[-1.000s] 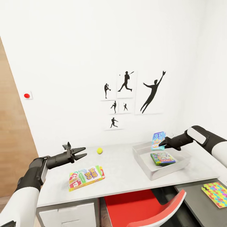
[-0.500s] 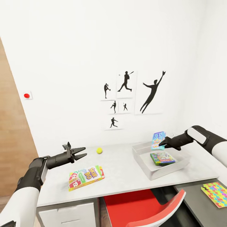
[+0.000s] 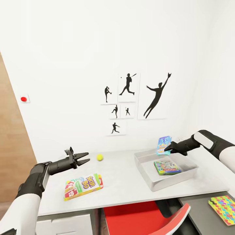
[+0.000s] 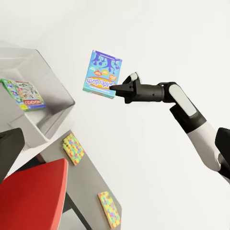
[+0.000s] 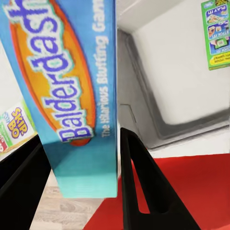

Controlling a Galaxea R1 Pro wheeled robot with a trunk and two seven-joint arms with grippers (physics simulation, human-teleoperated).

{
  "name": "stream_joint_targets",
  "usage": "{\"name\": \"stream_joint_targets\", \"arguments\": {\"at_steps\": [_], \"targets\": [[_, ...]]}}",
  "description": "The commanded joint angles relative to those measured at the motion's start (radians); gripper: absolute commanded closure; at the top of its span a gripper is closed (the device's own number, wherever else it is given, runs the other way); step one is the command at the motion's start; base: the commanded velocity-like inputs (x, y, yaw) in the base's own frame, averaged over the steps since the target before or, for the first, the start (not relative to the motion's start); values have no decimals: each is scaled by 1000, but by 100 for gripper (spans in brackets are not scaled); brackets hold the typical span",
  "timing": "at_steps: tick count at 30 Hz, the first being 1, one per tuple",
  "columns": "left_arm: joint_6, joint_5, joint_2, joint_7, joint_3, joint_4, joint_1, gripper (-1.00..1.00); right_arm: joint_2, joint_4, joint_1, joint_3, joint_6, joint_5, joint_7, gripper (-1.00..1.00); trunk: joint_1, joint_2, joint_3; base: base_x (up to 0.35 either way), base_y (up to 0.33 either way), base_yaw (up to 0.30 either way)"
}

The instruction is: Put all the toys in the child's room - the three board games (two on the bed and one on the table), the two jigsaw puzzles on the table, and the tennis ball on the table - inside the toy box on the table in the child's room.

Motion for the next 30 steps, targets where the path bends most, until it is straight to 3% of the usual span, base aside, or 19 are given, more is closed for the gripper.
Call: {"name": "stream_joint_targets", "arguments": {"at_steps": [1, 8, 30], "targets": [[10, -11, -1, -8, 3, 0, -1, -100, -1, -1, -1, 5, 0, 4, 10, 100, 1, -1, 0, 64, -69, 234], [10, -11, -1, -8, 3, -1, -1, -100, -3, -1, -1, 5, 0, 4, 10, 100, 1, -1, 0, 18, -113, 122], [10, -11, -1, -8, 3, -1, -1, -100, -3, -2, -2, 4, 0, 4, 10, 100, 1, -1, 0, 57, -60, 3]]}}
